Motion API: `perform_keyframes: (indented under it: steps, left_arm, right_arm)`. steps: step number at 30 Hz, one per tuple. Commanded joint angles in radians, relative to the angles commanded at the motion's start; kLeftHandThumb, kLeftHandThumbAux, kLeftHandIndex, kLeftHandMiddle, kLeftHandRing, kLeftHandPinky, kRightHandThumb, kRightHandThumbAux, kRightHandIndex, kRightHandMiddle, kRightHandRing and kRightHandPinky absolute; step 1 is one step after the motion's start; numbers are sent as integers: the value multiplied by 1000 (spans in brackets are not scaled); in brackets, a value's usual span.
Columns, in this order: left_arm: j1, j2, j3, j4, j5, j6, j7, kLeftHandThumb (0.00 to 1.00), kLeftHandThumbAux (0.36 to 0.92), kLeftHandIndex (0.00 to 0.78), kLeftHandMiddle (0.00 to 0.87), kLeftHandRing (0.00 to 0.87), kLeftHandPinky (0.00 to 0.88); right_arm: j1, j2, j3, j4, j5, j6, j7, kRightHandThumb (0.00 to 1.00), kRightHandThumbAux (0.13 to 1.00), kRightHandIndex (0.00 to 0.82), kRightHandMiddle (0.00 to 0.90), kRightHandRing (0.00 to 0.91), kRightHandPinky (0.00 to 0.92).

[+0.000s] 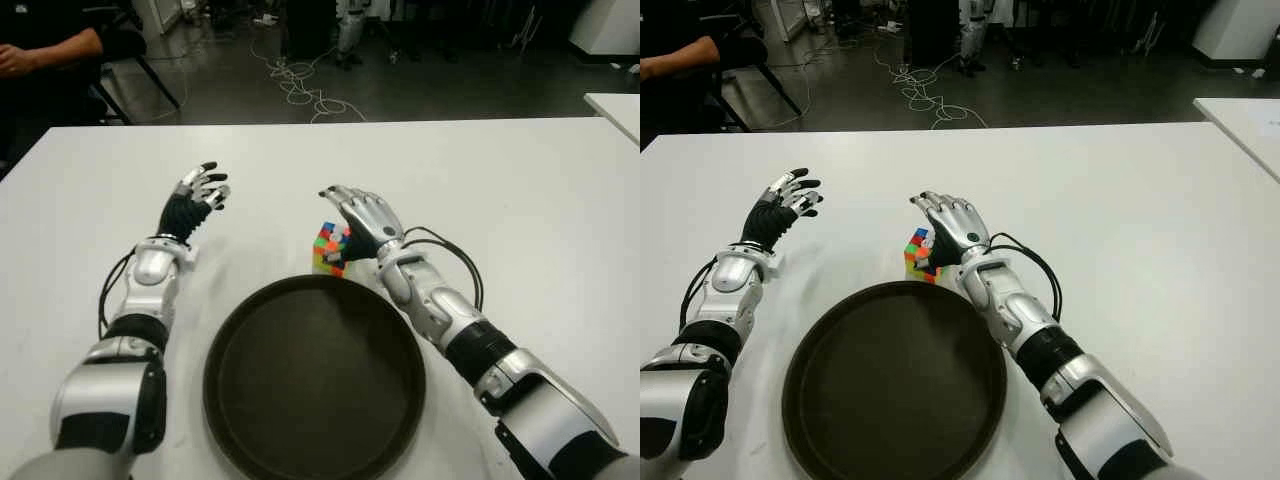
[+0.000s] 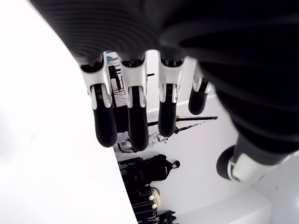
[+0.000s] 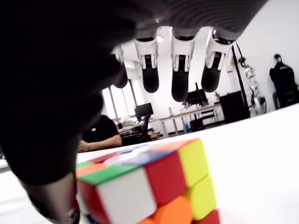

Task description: Pick up the Rubik's Cube and put it in the plate

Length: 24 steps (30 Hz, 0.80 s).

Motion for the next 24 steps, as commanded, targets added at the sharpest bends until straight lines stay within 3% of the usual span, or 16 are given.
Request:
perform_keyframes:
  steps: [17,24]
  left_arm:
    - [3,-2,3,-4,-5,-7,-6,144,590,134,221,259,312]
    - [3,-1,3,-7,-5,-2,-5,149,589,137,221,259,309]
  right_arm:
    - [-29,12,10,85,5,-41,64,0,777,95,105,115,112]
    - [-45,20,1,119,10,-38,49,0,781,112,119,131,138]
